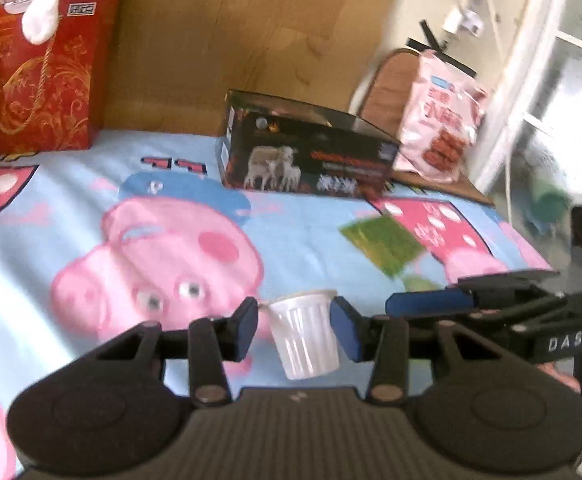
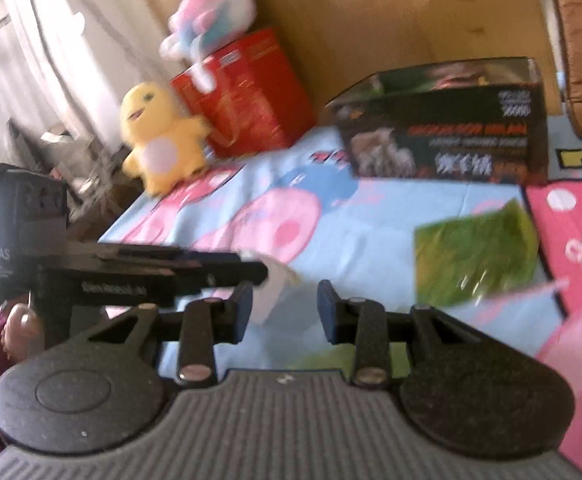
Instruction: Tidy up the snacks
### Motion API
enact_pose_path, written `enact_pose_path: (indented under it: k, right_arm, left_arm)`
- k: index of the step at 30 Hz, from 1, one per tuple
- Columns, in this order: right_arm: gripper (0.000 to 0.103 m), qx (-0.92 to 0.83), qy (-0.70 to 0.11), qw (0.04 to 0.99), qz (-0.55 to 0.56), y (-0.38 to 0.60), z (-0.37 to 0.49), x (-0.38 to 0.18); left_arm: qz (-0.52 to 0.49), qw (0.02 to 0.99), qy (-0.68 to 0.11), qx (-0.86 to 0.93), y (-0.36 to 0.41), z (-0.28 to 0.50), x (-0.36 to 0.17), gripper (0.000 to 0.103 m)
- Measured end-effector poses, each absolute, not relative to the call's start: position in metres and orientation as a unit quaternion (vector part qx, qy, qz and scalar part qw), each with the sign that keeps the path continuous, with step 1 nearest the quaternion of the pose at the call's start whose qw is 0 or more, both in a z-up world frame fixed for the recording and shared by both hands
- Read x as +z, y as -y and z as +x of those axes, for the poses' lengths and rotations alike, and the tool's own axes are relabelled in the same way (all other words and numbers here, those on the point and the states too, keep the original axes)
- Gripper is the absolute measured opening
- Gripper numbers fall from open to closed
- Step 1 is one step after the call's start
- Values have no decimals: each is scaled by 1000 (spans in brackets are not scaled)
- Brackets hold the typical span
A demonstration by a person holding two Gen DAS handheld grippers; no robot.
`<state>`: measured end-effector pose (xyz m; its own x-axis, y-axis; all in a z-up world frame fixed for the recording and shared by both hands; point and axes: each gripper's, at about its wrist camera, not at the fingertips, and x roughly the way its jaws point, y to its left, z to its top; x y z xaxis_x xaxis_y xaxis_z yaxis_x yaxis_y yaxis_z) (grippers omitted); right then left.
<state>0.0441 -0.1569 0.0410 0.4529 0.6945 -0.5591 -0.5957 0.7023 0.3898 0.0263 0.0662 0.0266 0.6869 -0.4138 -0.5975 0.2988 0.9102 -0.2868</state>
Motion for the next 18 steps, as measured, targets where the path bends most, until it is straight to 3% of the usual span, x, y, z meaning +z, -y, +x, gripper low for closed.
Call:
enact_pose_path:
  k: [3, 11, 14, 18]
  right_arm:
    - [43, 395, -361, 843, 46, 149, 25, 39]
    - [43, 417, -367, 831, 14, 117, 9, 30]
    - [43, 417, -369, 830, 23, 112, 11, 29]
    - [44, 411, -376, 829, 39, 109, 21, 27]
  left_arm:
    - [-108, 911, -342, -205, -75, 10, 24, 41]
    - [-196, 885, -354, -230, -101, 0, 25, 53]
    - [-205, 878, -359, -241, -101, 3, 25, 53]
    - [-207, 873, -374, -233, -97, 13, 15, 44]
